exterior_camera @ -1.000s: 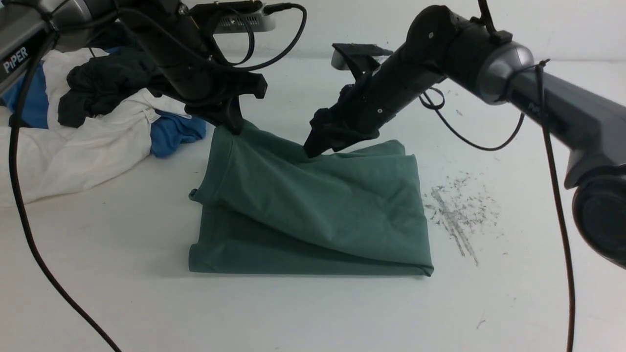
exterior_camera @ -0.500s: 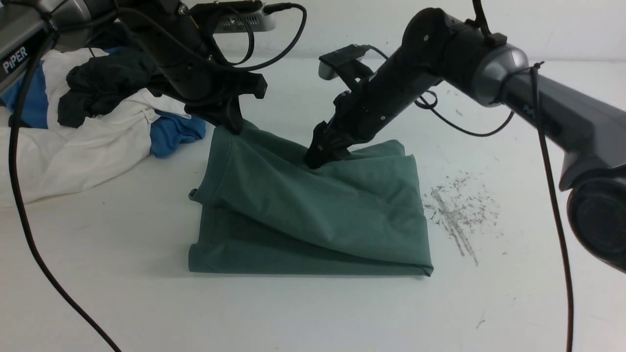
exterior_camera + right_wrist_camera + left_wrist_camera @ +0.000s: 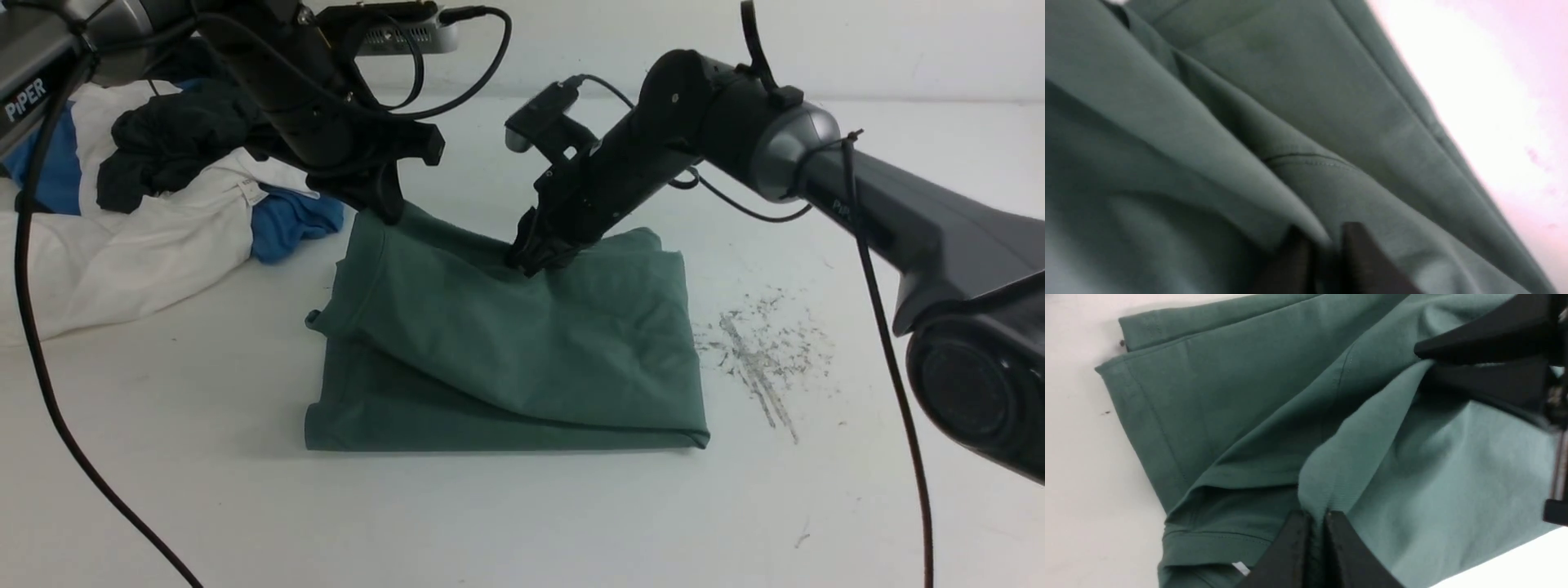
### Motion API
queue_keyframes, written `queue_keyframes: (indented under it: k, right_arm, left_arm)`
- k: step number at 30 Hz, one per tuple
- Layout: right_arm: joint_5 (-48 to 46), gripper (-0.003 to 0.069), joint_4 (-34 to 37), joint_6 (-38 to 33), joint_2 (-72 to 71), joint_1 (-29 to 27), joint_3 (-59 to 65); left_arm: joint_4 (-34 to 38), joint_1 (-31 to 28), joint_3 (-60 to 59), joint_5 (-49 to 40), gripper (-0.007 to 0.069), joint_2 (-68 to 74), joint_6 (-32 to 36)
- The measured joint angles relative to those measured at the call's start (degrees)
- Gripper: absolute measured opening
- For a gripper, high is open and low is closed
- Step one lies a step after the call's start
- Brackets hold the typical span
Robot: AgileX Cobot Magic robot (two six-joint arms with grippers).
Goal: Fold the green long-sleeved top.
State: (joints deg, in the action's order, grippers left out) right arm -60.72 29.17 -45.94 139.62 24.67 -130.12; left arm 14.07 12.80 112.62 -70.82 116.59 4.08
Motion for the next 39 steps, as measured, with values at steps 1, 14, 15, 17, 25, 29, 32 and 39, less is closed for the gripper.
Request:
queue_keyframes:
  k: [1, 14, 15, 17, 25, 29, 32, 39]
  right_arm:
    - [-0.1, 0.0016, 0.04, 0.0, 0.0, 0.0, -0.71]
    - [-0.07, -0.0001, 4.8, -0.46, 0.11, 0.54, -3.12]
    - [0.51, 0.0, 5.01, -0.46, 0.32, 0.54, -3.12]
    - [1.64, 0.0013, 5.72, -0.46, 0.83, 0.54, -3.12]
    - [5.27, 0.0247, 6.04, 7.1, 1.93, 0.13, -3.39]
    - [-0.71, 0.0351, 3.61, 18.9, 1.85, -0.36, -5.87]
    - [-7.74, 0.0358, -0.72, 27.36, 1.33, -0.96, -7.73]
    - [-9.89, 0.0097, -11.71, 38.37, -1.03, -1.17, -0.73]
  left_arm:
    - [-0.43, 0.0, -0.08, 0.0, 0.0016, -0.05, -0.14]
    - [-14.07, -0.19, -7.72, 1.53, 0.0016, -1.06, -9.64]
    - [-14.07, -0.33, -7.72, 1.64, 0.0016, -0.98, -9.89]
    - [-14.07, -0.62, -7.72, 1.75, 0.0016, -0.65, -10.3]
    - [-15.92, -1.78, -7.97, 0.93, 0.0016, 2.9, -10.94]
    - [-16.03, -1.88, -7.97, 0.62, 0.0016, 2.96, -11.97]
    - [-16.03, -2.06, -7.97, 0.6, 0.0016, 2.96, -12.47]
    - [-16.64, -2.24, -7.97, 0.42, 0.0016, 3.08, -12.96]
